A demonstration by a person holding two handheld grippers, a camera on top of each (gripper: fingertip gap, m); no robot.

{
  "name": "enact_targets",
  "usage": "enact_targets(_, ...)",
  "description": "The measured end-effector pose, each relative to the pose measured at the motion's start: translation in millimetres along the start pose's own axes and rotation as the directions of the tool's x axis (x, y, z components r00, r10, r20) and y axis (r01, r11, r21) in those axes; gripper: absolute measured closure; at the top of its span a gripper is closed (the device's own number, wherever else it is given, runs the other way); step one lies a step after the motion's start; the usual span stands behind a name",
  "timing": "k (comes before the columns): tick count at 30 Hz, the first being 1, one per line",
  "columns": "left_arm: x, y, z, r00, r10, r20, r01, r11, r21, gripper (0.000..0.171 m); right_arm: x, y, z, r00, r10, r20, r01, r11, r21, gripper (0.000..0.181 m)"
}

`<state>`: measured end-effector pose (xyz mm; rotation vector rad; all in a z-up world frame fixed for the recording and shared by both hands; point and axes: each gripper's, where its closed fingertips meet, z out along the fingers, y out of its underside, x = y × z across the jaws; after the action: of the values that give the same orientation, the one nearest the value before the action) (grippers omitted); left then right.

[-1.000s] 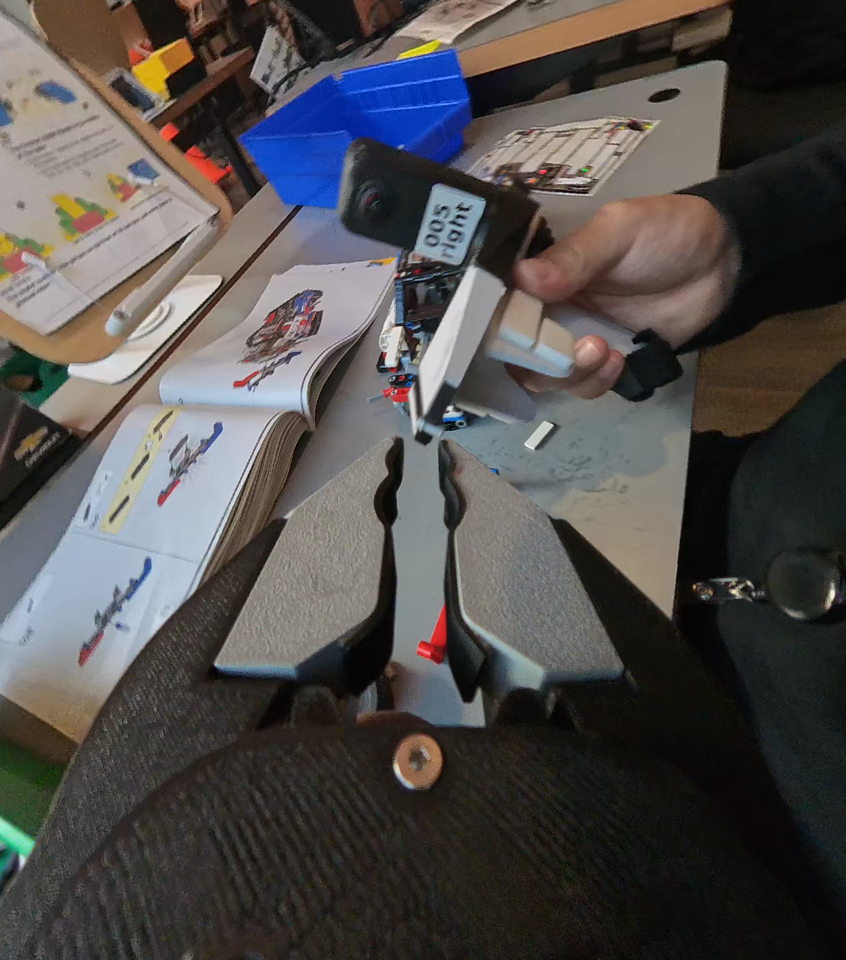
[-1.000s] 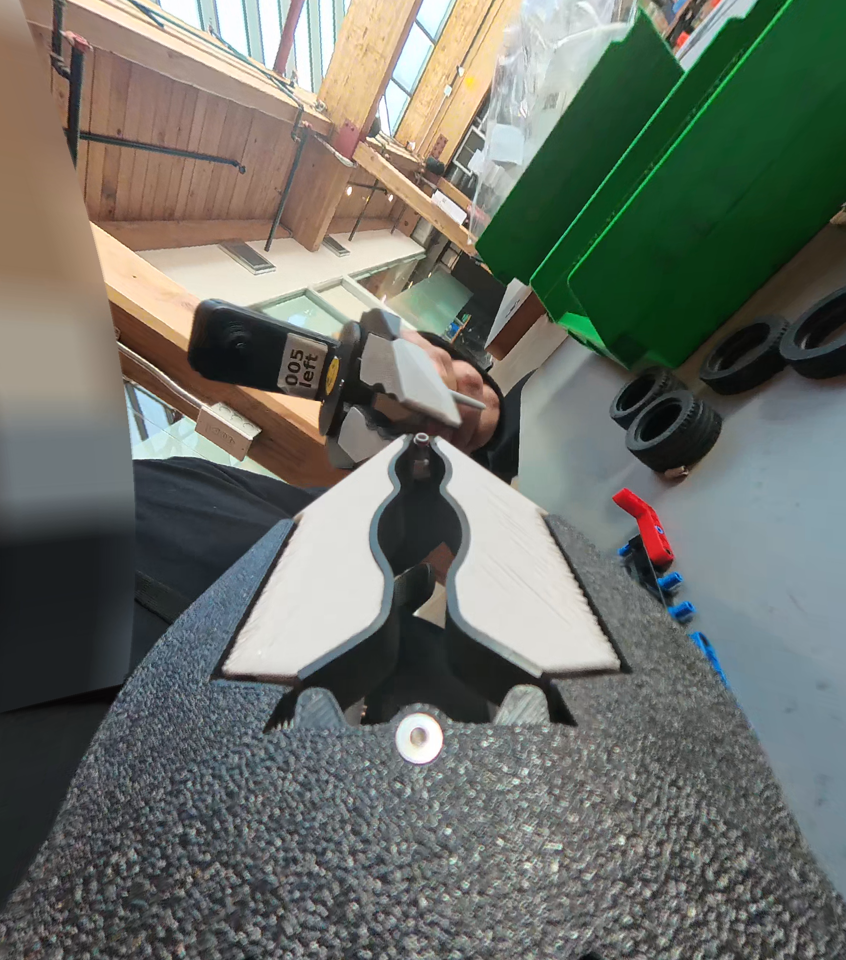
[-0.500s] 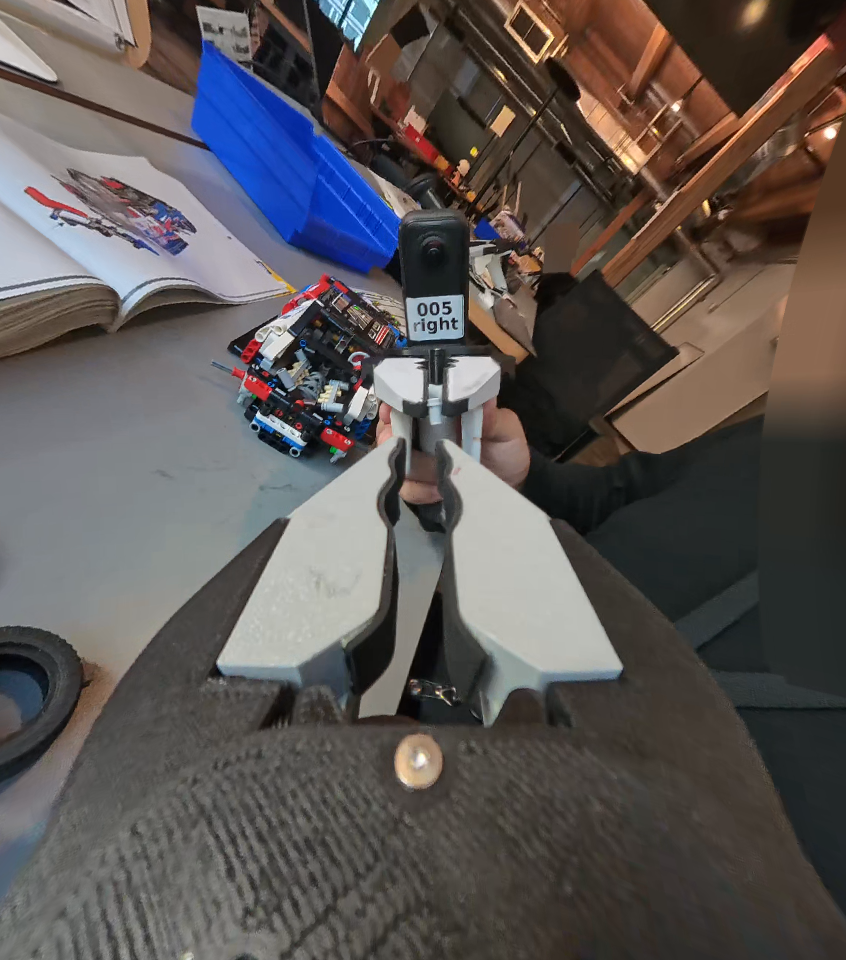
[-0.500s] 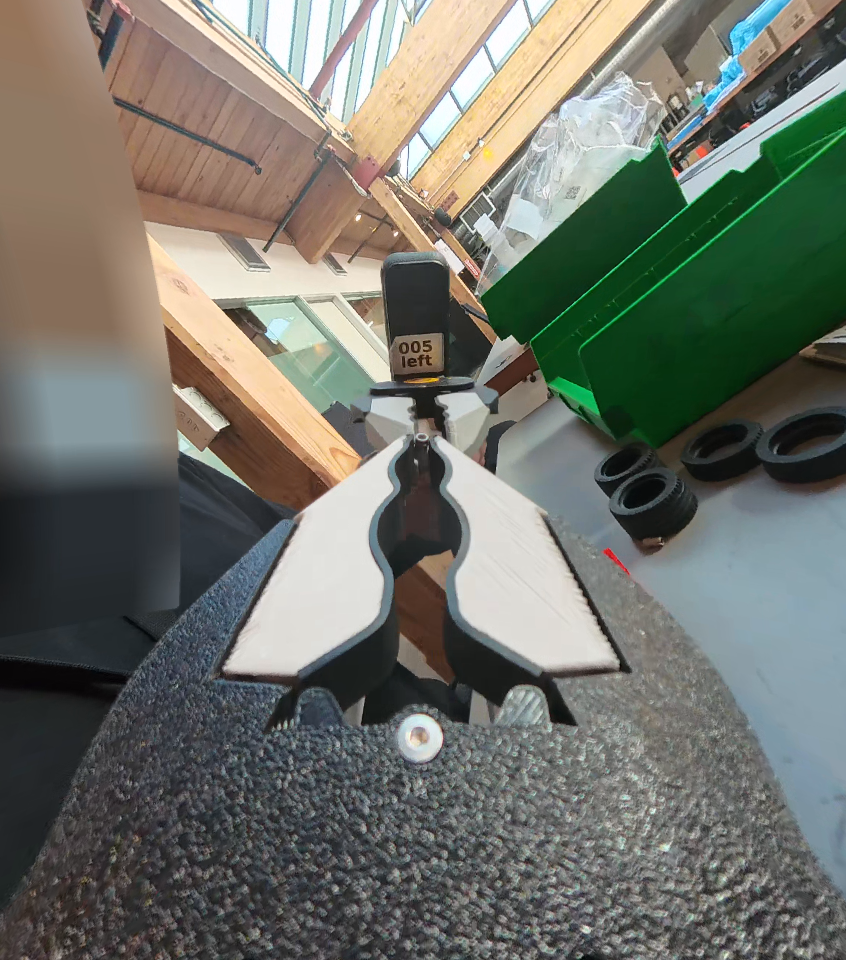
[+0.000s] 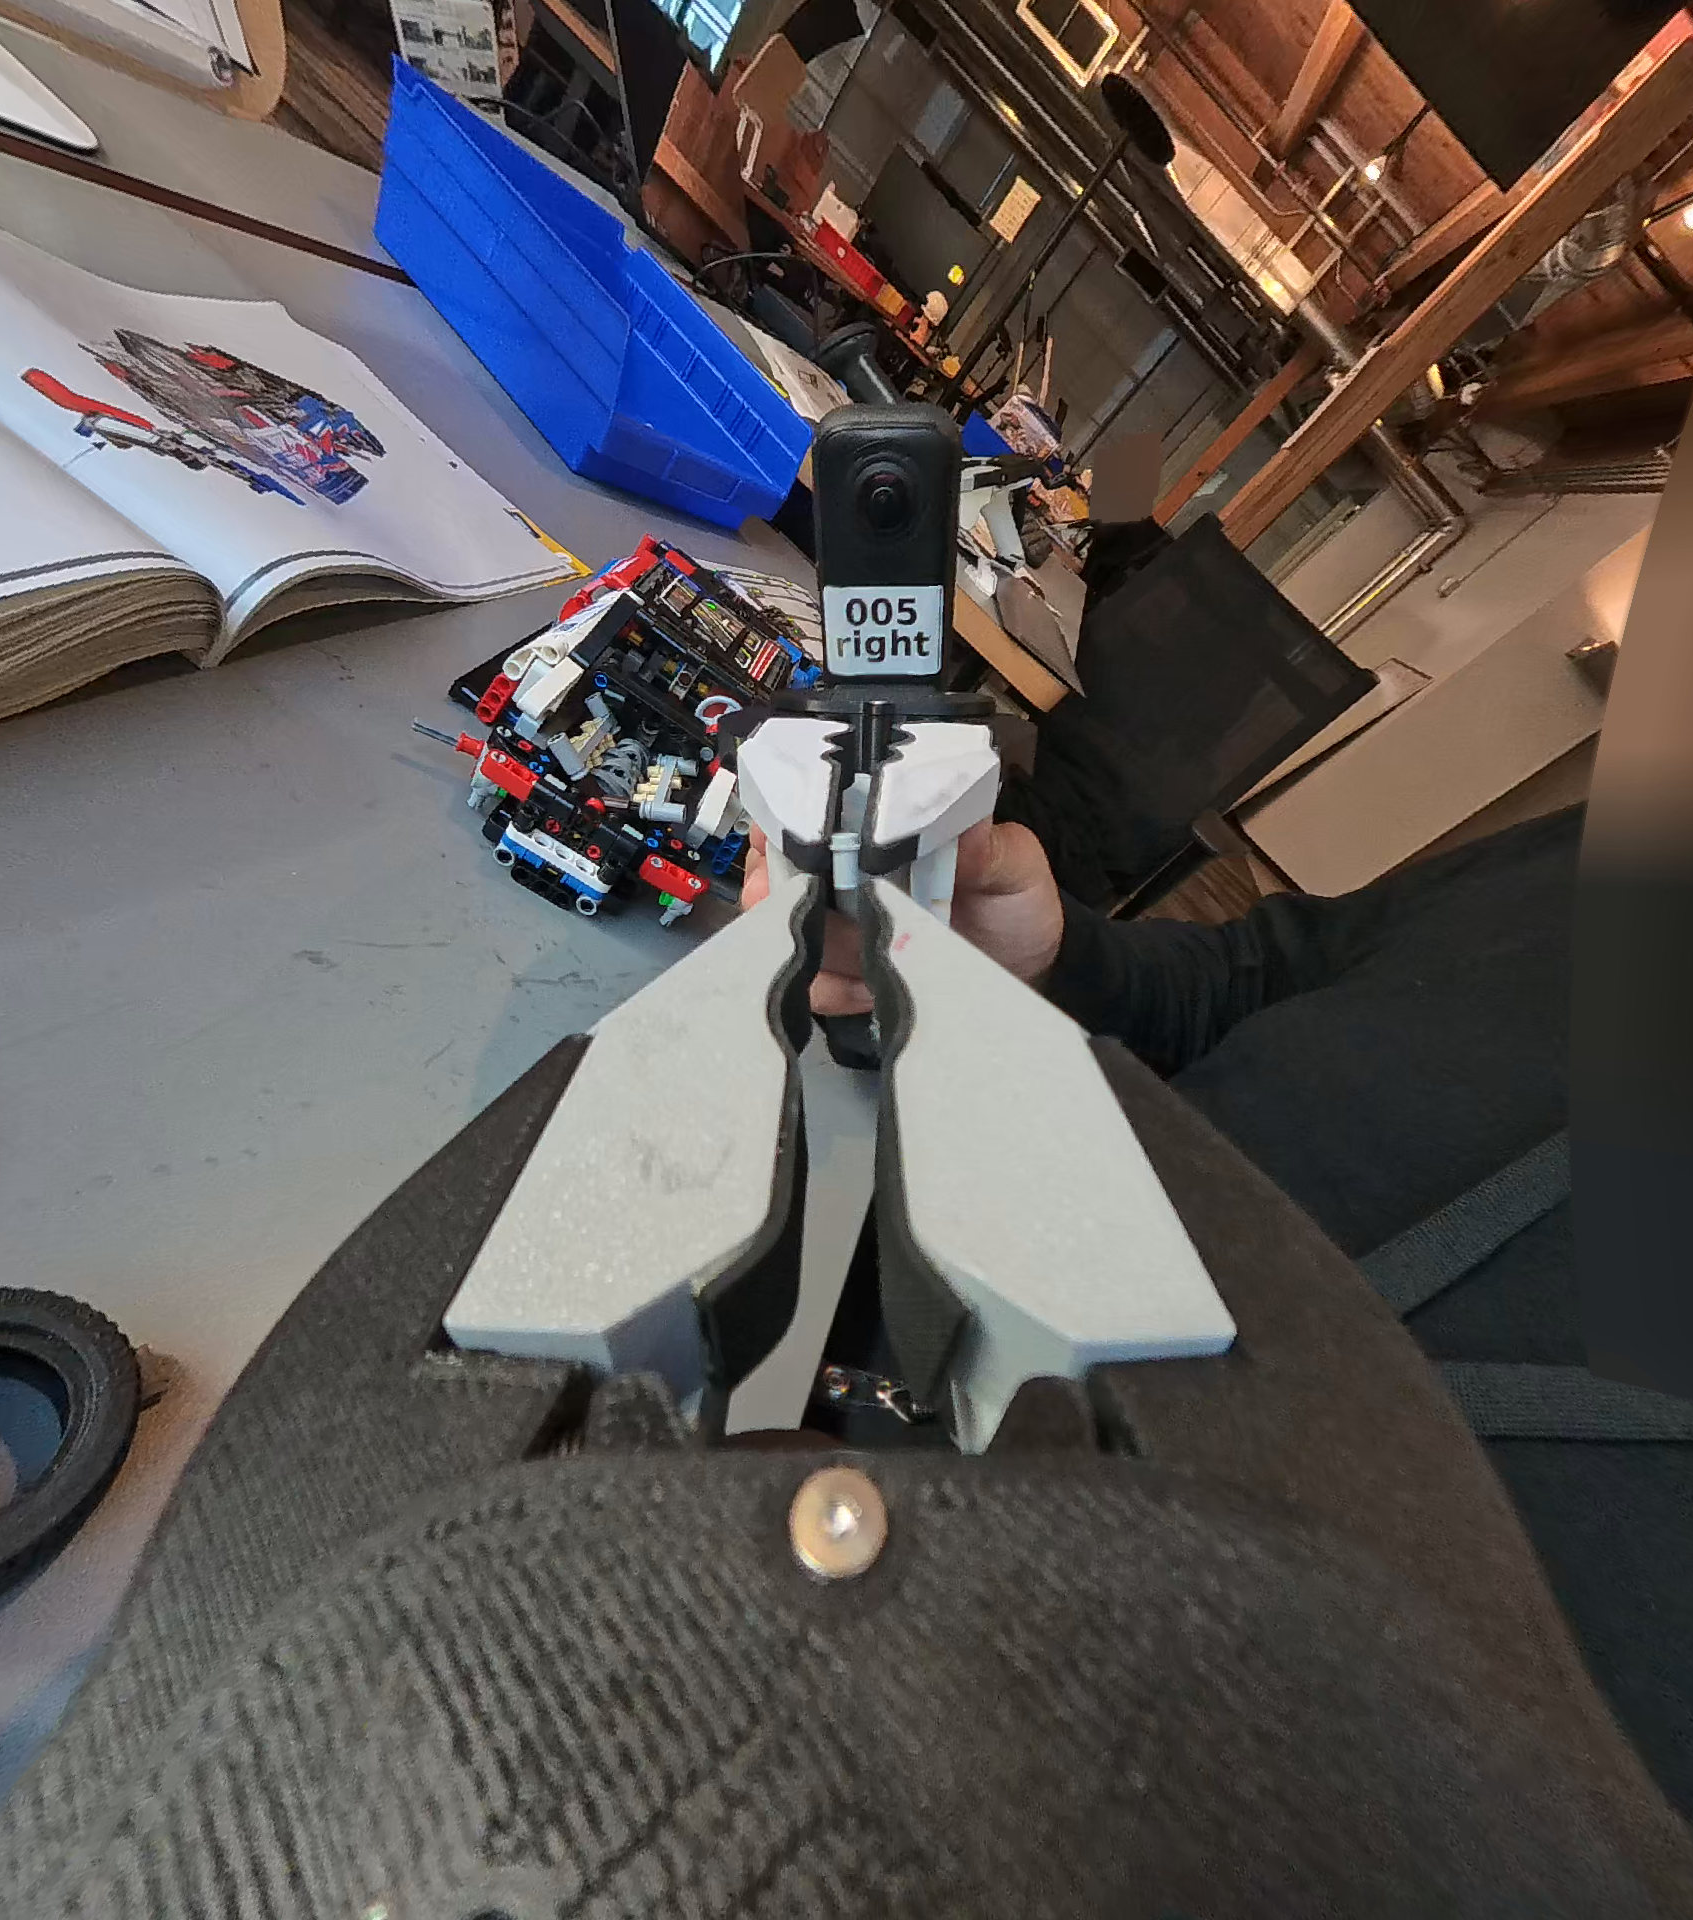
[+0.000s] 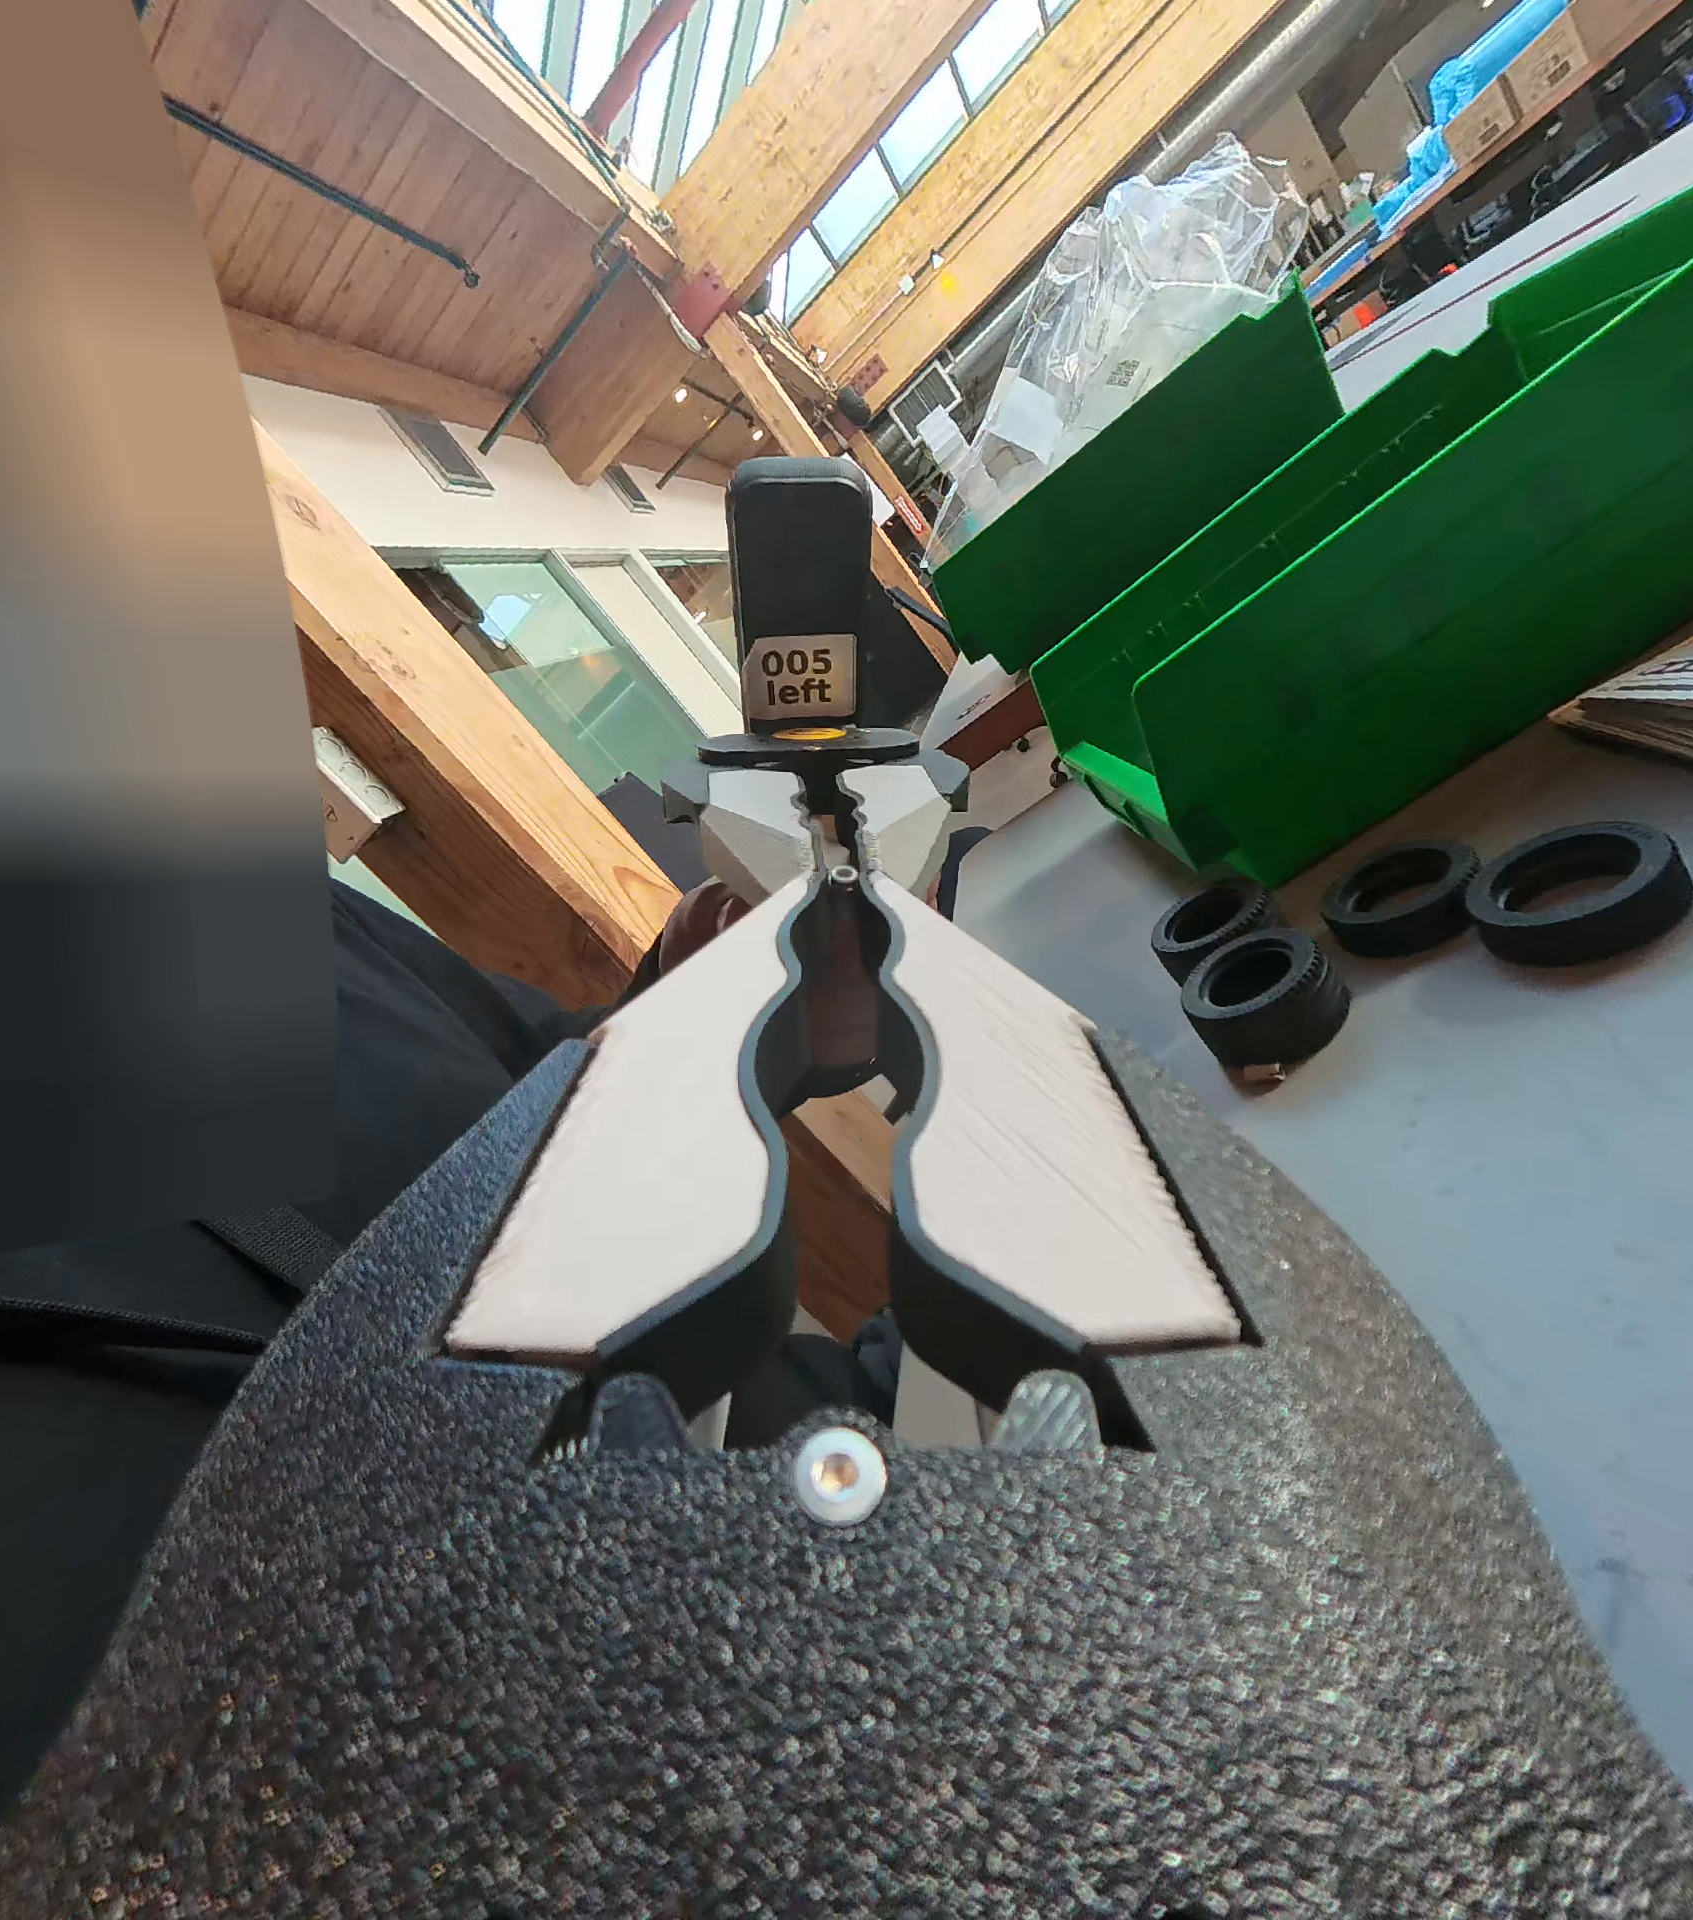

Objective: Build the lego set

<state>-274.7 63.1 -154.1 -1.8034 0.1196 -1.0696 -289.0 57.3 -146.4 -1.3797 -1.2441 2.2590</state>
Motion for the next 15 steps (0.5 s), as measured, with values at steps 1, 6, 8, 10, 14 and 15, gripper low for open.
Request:
enact_targets(1, -0.4, 1.1, -0.1, 1.000, 0.007, 0.003, -0.007, 1.000, -0.006, 0.169, 0.3, 1.1, -0.1, 1.000, -0.006, -0.003, 0.006, 1.000, -0.010, 0.176)
enact_targets(6, 1.5, 5.0, 0.4, 1.000, -0.010, -0.024, 0.010, 1.000, -0.022, 0.165, 1.1, 5.6, -1.3, 0.996, -0.078, -0.036, 0.076, 0.994, -0.073, 0.176)
enact_targets(8, 2.1, 5.6, 0.5, 0.999, -0.015, -0.038, 0.014, 1.000, -0.022, 0.166, 0.2, 6.5, -1.6, 0.995, -0.090, -0.036, 0.087, 0.992, -0.087, 0.176)
enact_targets(10, 1.5, 6.6, 0.7, 0.999, -0.007, -0.033, 0.006, 1.000, -0.025, 0.166, 0.5, 7.3, -1.9, 0.996, -0.086, -0.033, 0.082, 0.992, -0.093, 0.176)
enact_targets(14, 0.5, 9.8, 1.5, 0.999, 0.033, -0.010, -0.034, 0.999, -0.039, 0.171, 0.8, 9.8, -2.8, 0.998, -0.065, -0.022, 0.062, 0.993, -0.101, 0.176)
enact_targets(15, -0.3, 10.1, 1.5, 0.999, 0.045, 0.000, -0.045, 0.998, -0.041, 0.171, 1.5, 10.2, -2.8, 0.997, -0.069, -0.029, 0.066, 0.992, -0.106, 0.176)
